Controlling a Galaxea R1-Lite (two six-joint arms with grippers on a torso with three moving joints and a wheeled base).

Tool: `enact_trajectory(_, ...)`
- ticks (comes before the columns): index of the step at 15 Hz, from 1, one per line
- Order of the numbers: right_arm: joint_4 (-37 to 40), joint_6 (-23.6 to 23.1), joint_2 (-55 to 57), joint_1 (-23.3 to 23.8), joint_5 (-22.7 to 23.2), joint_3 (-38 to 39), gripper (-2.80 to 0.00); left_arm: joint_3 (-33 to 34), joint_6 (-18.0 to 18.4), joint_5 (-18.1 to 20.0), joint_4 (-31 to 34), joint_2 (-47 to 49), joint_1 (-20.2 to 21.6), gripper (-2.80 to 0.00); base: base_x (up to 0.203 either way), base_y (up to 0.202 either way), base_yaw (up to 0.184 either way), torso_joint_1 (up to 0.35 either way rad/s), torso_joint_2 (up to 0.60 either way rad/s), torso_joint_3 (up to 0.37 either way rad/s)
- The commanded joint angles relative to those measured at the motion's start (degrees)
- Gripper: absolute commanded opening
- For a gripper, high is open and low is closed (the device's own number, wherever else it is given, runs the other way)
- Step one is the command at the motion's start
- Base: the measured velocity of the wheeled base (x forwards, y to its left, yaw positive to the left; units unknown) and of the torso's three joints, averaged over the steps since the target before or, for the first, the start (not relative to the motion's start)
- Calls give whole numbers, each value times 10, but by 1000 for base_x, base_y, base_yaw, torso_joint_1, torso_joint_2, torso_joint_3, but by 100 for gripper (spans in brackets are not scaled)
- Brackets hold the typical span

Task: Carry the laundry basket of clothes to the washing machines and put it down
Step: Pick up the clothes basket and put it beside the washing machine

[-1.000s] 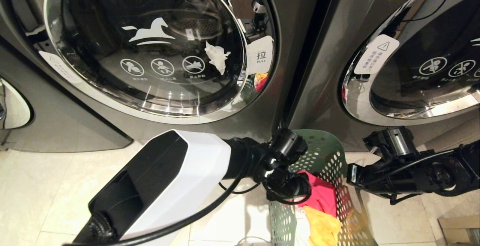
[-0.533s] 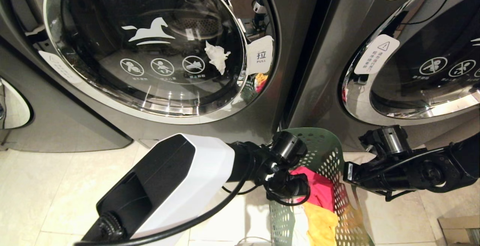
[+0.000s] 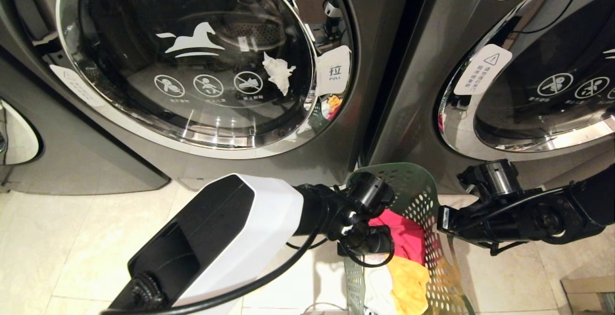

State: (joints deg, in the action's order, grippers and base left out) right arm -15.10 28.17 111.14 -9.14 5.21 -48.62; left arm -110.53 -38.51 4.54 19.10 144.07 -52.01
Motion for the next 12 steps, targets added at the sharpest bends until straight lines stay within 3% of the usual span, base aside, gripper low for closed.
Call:
enact_trajectory(1,0,2,0,0,0,1,-280,0,-2,-1,2,-3,0,0,0,0,0,0,0,0)
enact_trajectory(8,1,3,8,29,-3,1,-280,1,-23,-5,51,-69,25,0,0,0,0,0,0,0)
enact_trajectory(12,1,1,7,55,-4,4,-280,1,-17,-54,122,-94,36,0,0,0,0,0,0,0)
